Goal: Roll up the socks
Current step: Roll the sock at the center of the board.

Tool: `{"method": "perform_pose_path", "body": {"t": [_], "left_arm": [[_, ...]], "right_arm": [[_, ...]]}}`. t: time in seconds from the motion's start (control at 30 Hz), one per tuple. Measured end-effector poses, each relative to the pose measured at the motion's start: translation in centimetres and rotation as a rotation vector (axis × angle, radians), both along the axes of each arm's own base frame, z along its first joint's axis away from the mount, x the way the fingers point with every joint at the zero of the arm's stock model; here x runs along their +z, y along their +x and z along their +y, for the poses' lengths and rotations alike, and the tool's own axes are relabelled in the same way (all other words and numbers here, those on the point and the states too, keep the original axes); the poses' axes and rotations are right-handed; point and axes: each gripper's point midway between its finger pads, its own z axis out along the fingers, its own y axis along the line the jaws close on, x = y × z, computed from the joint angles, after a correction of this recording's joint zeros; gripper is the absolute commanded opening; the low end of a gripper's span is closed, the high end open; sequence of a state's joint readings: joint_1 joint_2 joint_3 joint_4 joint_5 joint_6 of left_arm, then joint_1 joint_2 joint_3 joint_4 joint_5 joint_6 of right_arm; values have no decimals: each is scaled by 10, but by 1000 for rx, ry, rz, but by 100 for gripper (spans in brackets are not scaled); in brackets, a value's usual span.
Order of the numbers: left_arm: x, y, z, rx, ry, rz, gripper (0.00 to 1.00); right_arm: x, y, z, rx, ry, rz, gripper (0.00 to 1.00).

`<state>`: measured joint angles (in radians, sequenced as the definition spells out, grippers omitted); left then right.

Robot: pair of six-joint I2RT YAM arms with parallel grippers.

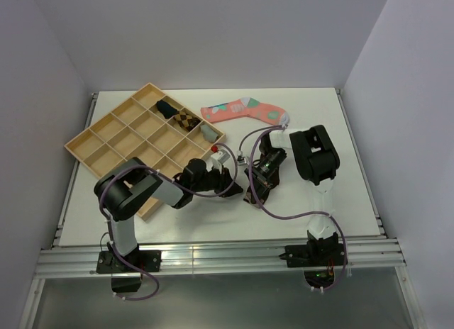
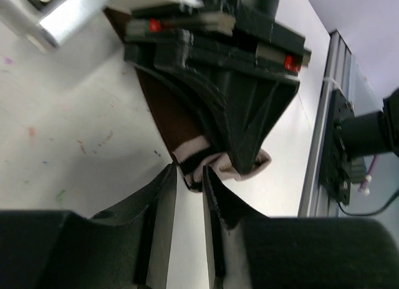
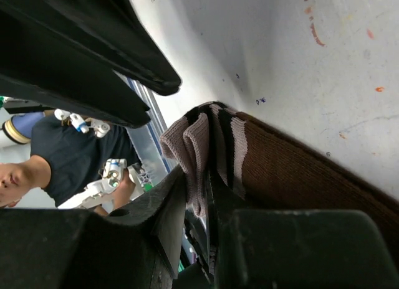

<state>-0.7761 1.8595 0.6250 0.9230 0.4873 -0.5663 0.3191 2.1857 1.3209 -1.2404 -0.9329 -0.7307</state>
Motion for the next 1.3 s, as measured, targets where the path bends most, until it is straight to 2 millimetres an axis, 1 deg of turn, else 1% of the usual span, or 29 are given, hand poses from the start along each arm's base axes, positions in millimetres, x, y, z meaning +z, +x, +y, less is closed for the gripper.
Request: {"method": "perform_pose_path", "body": {"t": [0.2, 0.3, 0.47, 0.73, 0.83, 1.07, 1.3], "left_arm": [[-9, -14, -5, -86, -10, 31, 36], [-11, -16, -8, -112, -18, 38, 39], [-12, -17, -10, -129, -24, 39, 41], [-10, -14, -16, -143, -38, 30, 39], [-14, -14, -17, -148, -34, 37, 38], [-23, -20, -17, -165, -28, 65, 38], [-18, -19, -22, -177, -59, 66, 38]], "right_arm": [[0, 1, -1, -3, -1, 1, 23], [-1, 0, -1, -3, -2, 4, 23], [-2, 0, -1, -3, -4, 11, 23], [-2, 0, -1, -5, -6, 14, 23], [-2, 0, -1, -5, -7, 14, 23], [-3, 0, -2, -8, -8, 16, 23], [-3, 1, -3, -15, -8, 16, 23]]}}
